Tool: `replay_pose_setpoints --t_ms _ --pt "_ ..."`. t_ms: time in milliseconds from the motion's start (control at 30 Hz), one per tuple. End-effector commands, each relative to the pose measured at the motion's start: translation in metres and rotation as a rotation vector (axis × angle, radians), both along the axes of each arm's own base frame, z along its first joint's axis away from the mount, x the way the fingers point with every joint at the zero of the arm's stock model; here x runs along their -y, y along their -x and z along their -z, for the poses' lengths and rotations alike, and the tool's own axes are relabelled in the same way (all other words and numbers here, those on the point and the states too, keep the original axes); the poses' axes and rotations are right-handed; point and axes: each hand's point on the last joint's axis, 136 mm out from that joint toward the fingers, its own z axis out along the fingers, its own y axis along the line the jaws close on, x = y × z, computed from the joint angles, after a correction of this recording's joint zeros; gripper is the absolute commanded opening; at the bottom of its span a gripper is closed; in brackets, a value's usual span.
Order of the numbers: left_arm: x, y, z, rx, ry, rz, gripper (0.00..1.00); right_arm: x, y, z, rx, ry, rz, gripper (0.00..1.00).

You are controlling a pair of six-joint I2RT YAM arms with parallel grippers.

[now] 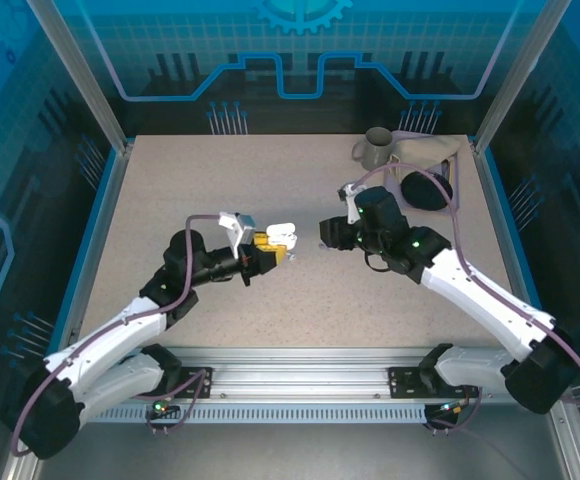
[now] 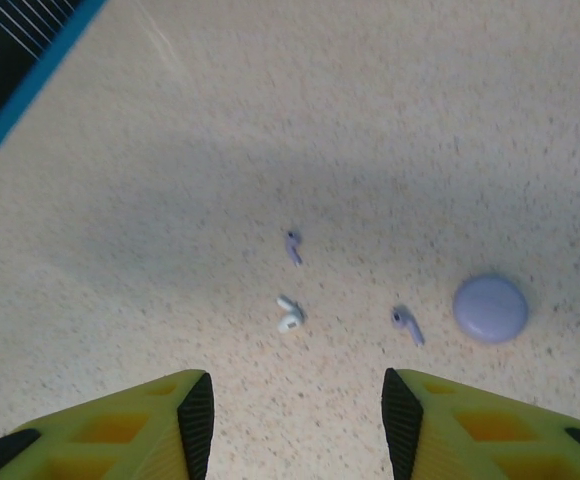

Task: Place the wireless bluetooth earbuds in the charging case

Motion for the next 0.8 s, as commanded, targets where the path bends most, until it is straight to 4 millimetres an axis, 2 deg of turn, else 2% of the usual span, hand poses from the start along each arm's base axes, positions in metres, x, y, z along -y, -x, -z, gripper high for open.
replay_pose_setpoints --t_ms 0,433,767 --pt "-0.007 0.008 0.007 0.029 -0.044 -0.015 0.0 0.0 0.001 0.03 -0.101 0.072 -0.018 0.51" --pt "-0.018 0.023 0.012 0.008 -0.033 -0.024 0.0 -0.055 -0.02 0.099 -0.283 0.092 -0.12 0.5" --pt "-0.02 0.025 0.011 0.014 -0.035 -0.02 0.0 -0.086 -0.028 0.131 -0.346 0.138 -0.149 0.49"
